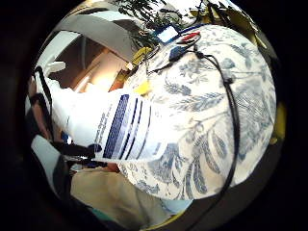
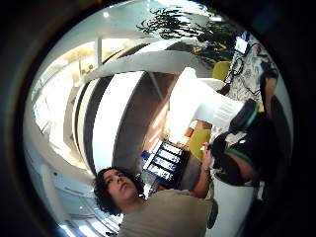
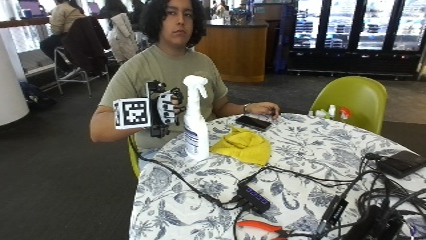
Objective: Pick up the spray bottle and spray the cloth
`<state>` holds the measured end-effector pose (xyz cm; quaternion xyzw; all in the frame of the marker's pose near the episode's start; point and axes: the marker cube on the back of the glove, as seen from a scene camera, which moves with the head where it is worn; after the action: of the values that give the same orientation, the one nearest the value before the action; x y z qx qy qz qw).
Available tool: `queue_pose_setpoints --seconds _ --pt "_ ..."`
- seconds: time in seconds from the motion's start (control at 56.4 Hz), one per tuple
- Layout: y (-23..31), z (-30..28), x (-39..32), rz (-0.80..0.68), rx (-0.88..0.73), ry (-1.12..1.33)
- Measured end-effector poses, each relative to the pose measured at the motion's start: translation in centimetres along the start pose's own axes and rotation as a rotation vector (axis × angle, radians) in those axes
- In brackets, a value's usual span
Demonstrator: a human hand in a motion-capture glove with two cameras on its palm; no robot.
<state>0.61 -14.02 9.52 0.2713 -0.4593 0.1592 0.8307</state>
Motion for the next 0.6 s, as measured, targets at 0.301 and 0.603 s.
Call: queue_pose_setpoints --seconds 0.301,0.603 --pt "1.0 0.3 -0.2 0.044 -0.122 -0.011" --pt "4.8 -3.0 -0.5 -0.015 -0.282 0.227"
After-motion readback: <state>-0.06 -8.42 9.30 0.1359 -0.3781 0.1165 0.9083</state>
